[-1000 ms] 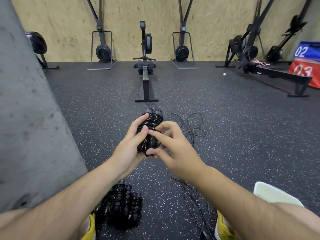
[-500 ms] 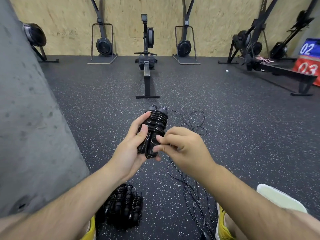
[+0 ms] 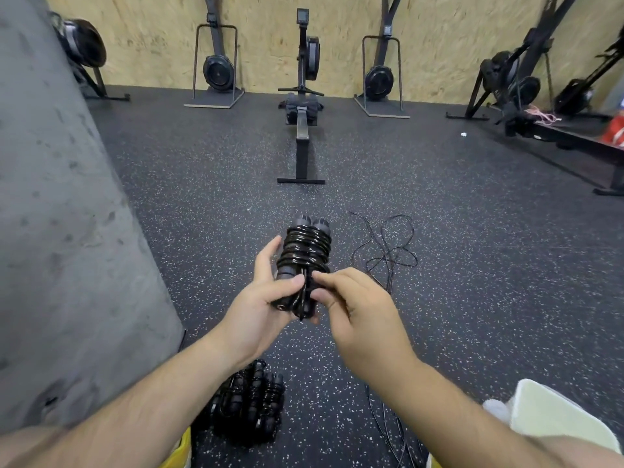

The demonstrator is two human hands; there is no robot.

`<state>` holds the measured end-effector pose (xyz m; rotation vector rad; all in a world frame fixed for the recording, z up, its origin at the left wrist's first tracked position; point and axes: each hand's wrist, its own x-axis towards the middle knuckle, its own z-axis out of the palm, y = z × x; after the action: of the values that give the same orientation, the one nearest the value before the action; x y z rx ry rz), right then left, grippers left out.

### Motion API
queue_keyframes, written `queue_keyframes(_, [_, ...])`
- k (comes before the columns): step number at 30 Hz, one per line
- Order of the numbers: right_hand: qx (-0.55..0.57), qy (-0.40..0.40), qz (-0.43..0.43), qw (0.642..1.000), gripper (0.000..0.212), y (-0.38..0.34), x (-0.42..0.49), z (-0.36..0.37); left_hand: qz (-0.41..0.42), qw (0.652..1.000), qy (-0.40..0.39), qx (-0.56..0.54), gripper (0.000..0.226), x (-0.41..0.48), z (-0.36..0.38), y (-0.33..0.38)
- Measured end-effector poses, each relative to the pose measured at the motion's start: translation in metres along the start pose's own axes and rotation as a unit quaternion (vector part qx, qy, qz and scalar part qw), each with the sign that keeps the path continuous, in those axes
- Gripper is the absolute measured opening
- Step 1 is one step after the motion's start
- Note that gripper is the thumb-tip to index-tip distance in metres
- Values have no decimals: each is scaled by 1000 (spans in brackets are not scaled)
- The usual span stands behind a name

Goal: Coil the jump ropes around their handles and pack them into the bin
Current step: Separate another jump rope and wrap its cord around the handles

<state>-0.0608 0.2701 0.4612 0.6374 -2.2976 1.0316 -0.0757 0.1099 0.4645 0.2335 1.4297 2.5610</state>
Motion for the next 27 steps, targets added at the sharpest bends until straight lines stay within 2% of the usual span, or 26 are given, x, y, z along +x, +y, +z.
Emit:
queue_keyframes(4, [110, -12, 141, 984, 16, 1, 0, 14, -37, 999, -17, 24, 69, -2, -11, -1])
queue_keyframes(7, [160, -11, 188, 969, 9, 0, 1, 21, -70, 997, -27, -2, 65, -4, -18, -5])
queue_keyframes(10, [182, -6, 215, 959, 9, -3, 3, 23, -87, 995, -31, 26, 62, -5, -26, -9])
queue_keyframes(14, [137, 3, 198, 971, 6, -5, 3, 30, -96, 994, -23, 54, 50, -6, -30, -13])
queue_keyframes(16, [156, -13, 176, 972, 8, -7, -1, 34, -89, 995, -20, 40, 46, -8, -34, -15])
queue_keyframes(18, [176, -58, 127, 974, 16, -7, -4, 36, -76, 997, -6, 23, 41, -9, -38, -14])
queue_keyframes(21, [129, -82, 63, 986, 26, 2, -3, 37, -62, 998, -1, 10, 35, -11, -40, -9])
queue_keyframes(24, [144, -63, 103, 982, 16, 1, 0, 30, -47, 999, -8, 15, 39, -11, -39, -5])
queue_keyframes(27, [107, -45, 77, 990, 3, -3, 0, 27, -34, 999, -11, 31, 41, -10, -38, -5])
